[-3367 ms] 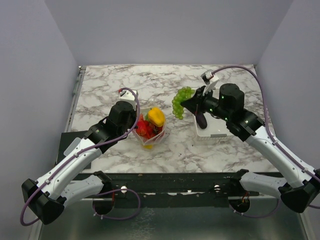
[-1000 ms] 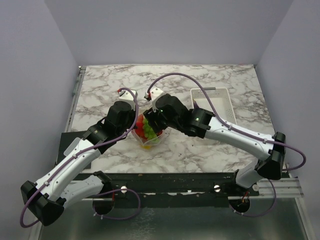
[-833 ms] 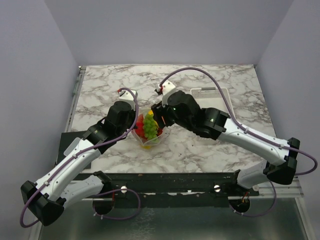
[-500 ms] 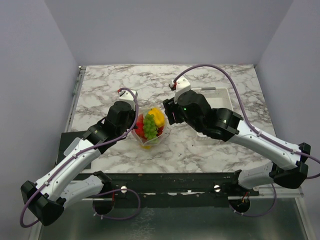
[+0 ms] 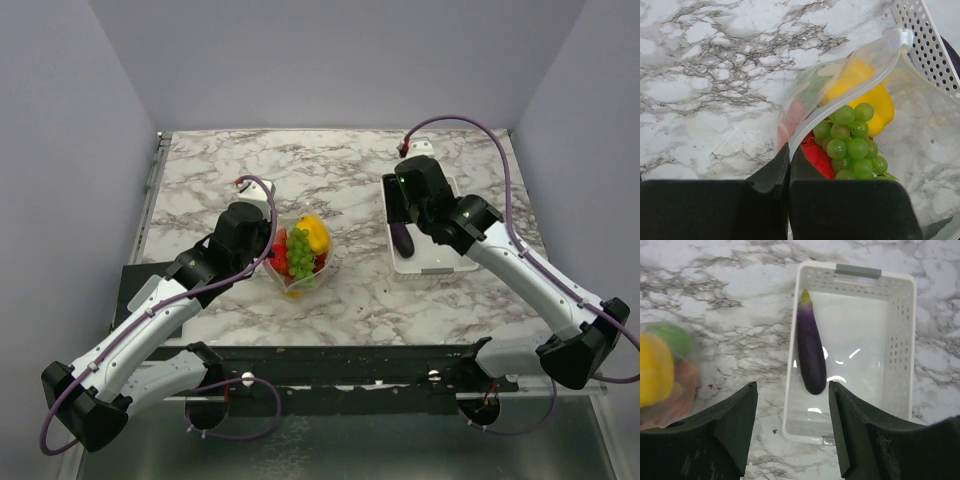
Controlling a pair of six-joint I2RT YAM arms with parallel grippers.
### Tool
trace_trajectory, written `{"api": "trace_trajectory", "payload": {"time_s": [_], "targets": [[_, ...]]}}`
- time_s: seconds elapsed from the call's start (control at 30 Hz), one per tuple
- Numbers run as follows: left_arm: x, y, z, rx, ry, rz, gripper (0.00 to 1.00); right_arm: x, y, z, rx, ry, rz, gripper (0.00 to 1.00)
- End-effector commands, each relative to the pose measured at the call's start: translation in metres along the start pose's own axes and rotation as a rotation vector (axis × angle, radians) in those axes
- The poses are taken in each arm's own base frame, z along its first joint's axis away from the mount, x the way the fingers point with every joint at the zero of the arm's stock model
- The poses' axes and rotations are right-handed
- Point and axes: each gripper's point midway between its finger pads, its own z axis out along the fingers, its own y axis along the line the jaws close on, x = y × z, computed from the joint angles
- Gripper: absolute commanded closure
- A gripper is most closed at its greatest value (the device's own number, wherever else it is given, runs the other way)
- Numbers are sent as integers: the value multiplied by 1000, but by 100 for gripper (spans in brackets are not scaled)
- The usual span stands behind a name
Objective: Place the food in the zip-top bag and seal the zipper
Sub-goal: Pick up the fake vegetable from the bin.
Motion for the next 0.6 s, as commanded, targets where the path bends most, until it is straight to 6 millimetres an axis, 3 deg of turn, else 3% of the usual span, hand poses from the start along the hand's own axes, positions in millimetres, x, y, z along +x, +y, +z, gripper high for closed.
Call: {"api": "trace_trajectory", "payload": {"time_s": [0.0, 0.23, 0.57], "targets": [[-1, -3, 1, 20, -17, -7, 100, 22, -21, 29, 19, 81, 77, 36], [-1, -3, 1, 23, -17, -7, 100, 58, -47, 88, 55, 209, 162, 33], [0, -3, 3, 19, -11, -5, 100, 93, -56, 151, 37, 309, 224, 30]]}}
